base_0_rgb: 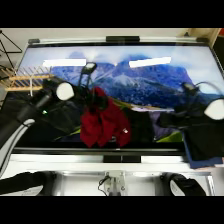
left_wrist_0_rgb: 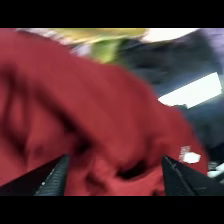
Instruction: Fold the shirts.
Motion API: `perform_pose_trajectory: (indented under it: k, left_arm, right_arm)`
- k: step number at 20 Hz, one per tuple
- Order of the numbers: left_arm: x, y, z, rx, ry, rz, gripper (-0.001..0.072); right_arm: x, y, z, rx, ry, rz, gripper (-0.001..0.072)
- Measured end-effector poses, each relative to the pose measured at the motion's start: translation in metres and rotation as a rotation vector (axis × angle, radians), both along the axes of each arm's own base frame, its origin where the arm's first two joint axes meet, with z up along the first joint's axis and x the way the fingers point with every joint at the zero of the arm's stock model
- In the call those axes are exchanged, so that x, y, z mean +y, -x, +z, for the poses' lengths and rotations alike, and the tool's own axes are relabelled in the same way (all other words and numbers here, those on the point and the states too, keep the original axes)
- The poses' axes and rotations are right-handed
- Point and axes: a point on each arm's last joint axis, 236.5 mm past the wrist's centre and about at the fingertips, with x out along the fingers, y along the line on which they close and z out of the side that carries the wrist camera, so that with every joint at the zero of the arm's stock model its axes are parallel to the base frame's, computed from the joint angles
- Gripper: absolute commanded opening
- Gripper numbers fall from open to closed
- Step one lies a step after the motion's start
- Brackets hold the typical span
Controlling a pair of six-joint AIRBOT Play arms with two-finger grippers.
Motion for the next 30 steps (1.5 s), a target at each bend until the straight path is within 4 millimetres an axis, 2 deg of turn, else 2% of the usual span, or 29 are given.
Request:
perform_pose_trajectory:
  k: [1,3,5,7,9,10,14,16,19,20,22,23,24,25,28,30]
  left_arm:
    - [0.02,-0.003,0.001,0.03,-0.03,0.016,0.0713]
    - [0.065,-0.002,0.002,0.094,-0.091,0.044,0.0643]
    - [0.107,0.008,-0.005,0.169,-0.141,0.082,0.0643]
    - [0.133,0.032,-0.02,0.255,-0.166,0.104,0.0644]
    - [0.143,0.063,-0.046,0.346,-0.162,0.111,0.0637]
    - [0.139,0.079,-0.059,0.39,-0.134,0.11,0.0599]
    - [0.109,0.129,-0.116,0.516,-0.029,0.117,0.0612]
    - [0.097,0.143,-0.139,0.546,-0.012,0.121,0.062]
    - [0.084,0.149,-0.163,0.553,0.0,0.134,0.0615]
    - [0.078,0.15,-0.169,0.562,0.01,0.14,0.0563]
    - [0.068,0.15,-0.177,0.575,0.038,0.163,0.0154]
    - [0.066,0.147,-0.181,0.571,0.044,0.175,0.0037]
    - [0.065,0.144,-0.183,0.561,0.048,0.179,0.0035]
    - [0.062,0.138,-0.182,0.54,0.057,0.184,0.0034]
    - [0.06,0.113,-0.168,0.437,0.057,0.158,0.0032]
    - [0.06,0.096,-0.139,0.342,0.039,0.098,0.0032]
  right_arm:
    - [0.008,-0.001,-0.015,0.035,-0.032,-0.001,0.0632]
    - [0.023,-0.001,-0.04,0.097,-0.067,0.018,0.0633]
    - [0.042,0.0,-0.062,0.142,-0.079,0.062,0.0633]
    - [0.063,0.003,-0.083,0.174,-0.081,0.114,0.0634]
    - [0.083,0.006,-0.1,0.198,-0.083,0.156,0.0634]
    - [0.094,0.007,-0.107,0.204,-0.093,0.172,0.0634]
    - [0.127,0.011,-0.117,0.219,-0.173,0.207,0.0635]
    - [0.135,0.012,-0.118,0.224,-0.198,0.213,0.0635]
    - [0.141,0.011,-0.121,0.227,-0.214,0.209,0.0635]
    - [0.142,0.012,-0.123,0.235,-0.216,0.208,0.0635]
    - [0.146,0.011,-0.128,0.247,-0.228,0.193,0.0632]
    - [0.147,0.011,-0.131,0.257,-0.235,0.186,0.0488]
    - [0.149,0.011,-0.133,0.265,-0.242,0.178,0.0213]
    - [0.15,0.01,-0.134,0.269,-0.246,0.171,0.0078]
    - [0.153,0.01,-0.133,0.276,-0.259,0.176,0.0074]
    - [0.15,0.007,-0.121,0.256,-0.245,0.227,0.0074]
